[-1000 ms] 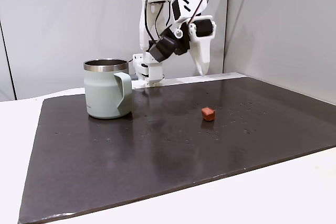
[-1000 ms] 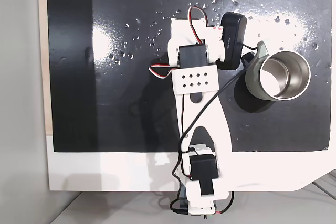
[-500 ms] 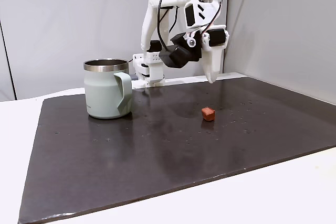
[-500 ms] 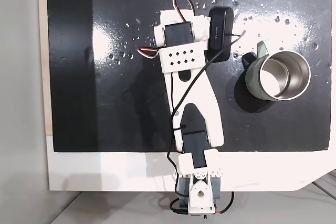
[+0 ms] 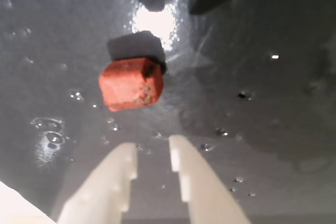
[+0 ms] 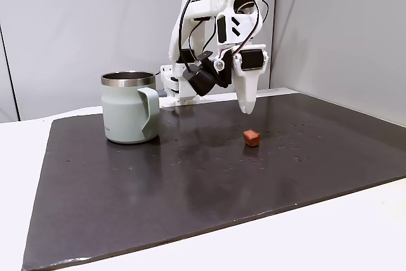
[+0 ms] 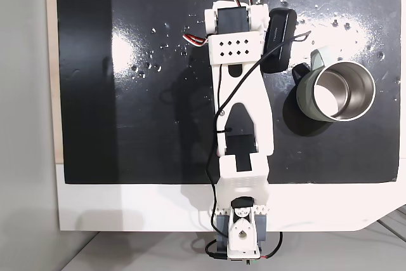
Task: Grasp a cube and put it in the cup.
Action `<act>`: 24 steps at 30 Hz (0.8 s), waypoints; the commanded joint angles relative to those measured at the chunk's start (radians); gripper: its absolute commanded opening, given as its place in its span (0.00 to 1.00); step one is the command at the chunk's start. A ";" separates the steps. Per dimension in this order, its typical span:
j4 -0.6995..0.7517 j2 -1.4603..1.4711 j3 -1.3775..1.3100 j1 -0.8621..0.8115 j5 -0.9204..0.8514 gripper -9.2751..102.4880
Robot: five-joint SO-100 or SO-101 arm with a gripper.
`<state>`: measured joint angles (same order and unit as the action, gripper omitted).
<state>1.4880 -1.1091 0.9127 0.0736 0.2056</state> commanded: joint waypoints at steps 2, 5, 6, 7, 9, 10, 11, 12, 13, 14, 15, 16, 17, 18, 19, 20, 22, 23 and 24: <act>0.012 -0.008 -0.078 0.002 0.014 0.18; 0.017 0.003 -0.092 0.002 0.017 0.24; 0.021 0.009 -0.098 0.002 0.018 0.25; 0.026 0.014 -0.104 0.002 0.018 0.25; 0.034 0.025 -0.110 0.002 0.018 0.25; 0.034 0.028 -0.110 0.002 0.018 0.25; 0.034 0.031 -0.112 0.000 0.018 0.25; 0.035 0.035 -0.117 -0.002 0.018 0.26; 0.041 0.044 -0.127 -0.005 0.018 0.26; 0.051 0.058 -0.146 -0.008 0.017 0.28; 0.064 0.077 -0.172 -0.011 0.015 0.29; 0.078 0.097 -0.199 -0.014 0.012 0.30; 0.094 0.118 -0.232 -0.017 0.012 0.30; 0.109 0.140 -0.262 -0.020 0.011 0.30; 0.121 0.160 -0.288 -0.020 0.011 0.30; 0.130 0.175 -0.310 -0.021 0.011 0.30; 0.143 0.193 -0.339 -0.025 0.012 0.30; 0.146 0.199 -0.347 -0.026 0.014 0.30; 0.146 0.206 -0.354 -0.026 0.014 0.30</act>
<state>1.6183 -0.8958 0.6351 0.0583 0.2117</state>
